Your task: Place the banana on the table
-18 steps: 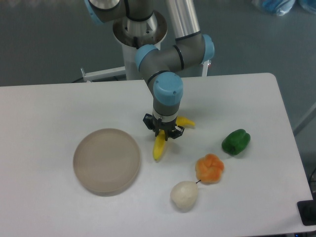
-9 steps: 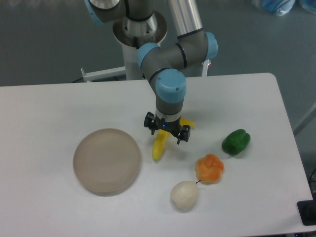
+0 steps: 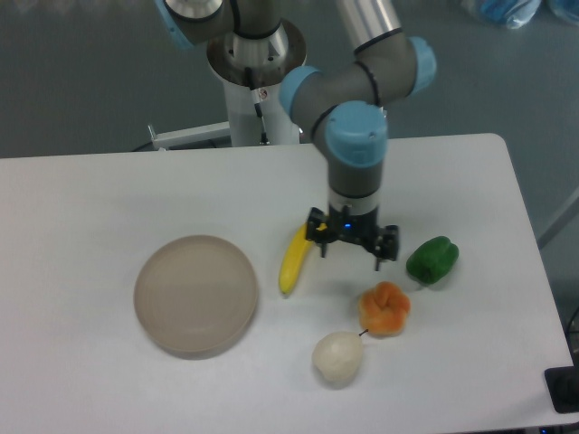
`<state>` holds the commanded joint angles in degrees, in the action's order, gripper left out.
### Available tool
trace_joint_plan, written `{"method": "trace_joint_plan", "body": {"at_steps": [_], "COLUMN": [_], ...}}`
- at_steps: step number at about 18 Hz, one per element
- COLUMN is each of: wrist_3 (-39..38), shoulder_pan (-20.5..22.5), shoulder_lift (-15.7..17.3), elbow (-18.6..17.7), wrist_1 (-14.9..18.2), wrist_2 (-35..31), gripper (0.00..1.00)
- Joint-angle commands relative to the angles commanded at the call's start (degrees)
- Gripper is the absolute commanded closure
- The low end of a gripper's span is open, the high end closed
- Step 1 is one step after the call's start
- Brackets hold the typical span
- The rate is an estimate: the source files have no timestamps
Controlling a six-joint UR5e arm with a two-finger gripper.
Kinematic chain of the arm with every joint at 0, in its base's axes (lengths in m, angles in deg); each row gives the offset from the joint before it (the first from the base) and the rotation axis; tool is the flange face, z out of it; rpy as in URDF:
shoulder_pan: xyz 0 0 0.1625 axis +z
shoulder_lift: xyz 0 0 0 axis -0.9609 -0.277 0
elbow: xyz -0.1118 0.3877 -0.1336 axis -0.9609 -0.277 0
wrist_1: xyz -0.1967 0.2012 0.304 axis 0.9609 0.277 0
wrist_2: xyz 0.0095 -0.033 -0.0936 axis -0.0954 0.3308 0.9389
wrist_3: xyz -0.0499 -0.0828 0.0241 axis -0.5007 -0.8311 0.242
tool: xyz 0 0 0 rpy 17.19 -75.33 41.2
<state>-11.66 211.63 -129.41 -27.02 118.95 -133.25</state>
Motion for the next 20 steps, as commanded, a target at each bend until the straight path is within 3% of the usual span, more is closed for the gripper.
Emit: {"method": "trace_joint_plan", "body": {"at_steps": [4, 9, 12, 20], "wrist_3": [8.28, 11.44, 16.99, 17.26], "shoulder_pan": [2.64, 2.91, 2.91, 2.38], "shoulder_lift": [-2.73, -6.33, -6.69, -7.74], "elbow": [5.09, 11.69, 11.97, 11.79], "wrist_1": [0.09, 0.7, 0.62, 0.26], "wrist_2": [-0.17, -3.59, -4.13, -5.71], "gripper": [0.0, 0.0, 0.0, 0.0]}}
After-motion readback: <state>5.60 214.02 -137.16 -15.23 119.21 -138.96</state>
